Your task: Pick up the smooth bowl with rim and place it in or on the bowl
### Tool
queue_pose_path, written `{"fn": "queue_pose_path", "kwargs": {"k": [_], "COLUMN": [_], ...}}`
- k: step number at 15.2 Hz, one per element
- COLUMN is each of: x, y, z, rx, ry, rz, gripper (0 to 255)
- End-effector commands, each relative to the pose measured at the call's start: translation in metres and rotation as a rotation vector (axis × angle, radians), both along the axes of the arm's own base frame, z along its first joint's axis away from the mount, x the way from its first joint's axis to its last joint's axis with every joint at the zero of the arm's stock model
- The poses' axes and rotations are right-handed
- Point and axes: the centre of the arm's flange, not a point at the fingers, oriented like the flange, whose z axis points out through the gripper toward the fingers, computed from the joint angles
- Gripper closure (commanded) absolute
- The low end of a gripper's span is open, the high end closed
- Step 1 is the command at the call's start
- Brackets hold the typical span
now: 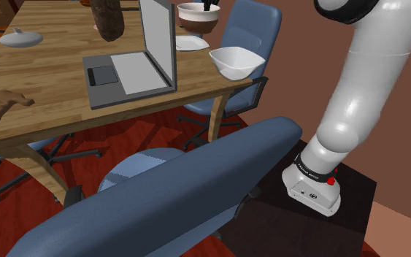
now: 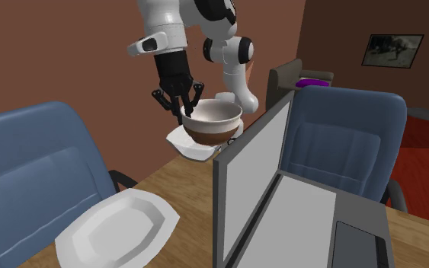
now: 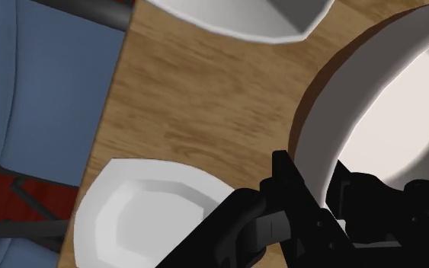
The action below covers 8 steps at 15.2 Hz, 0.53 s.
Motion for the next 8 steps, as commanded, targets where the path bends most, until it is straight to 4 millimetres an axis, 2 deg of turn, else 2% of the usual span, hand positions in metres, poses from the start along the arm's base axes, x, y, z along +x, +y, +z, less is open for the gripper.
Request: {"fn": "queue_pose_path", "kwargs": {"k": [1,8], "x": [-0.024,-0.103], "y": [-0.012,-0.061], "z": [0.001,0.007], "rx": [0.0,0.0], "ry": [-0.001,-0.001], "rz": [0.0,0.0], "gripper": [255,255]}}
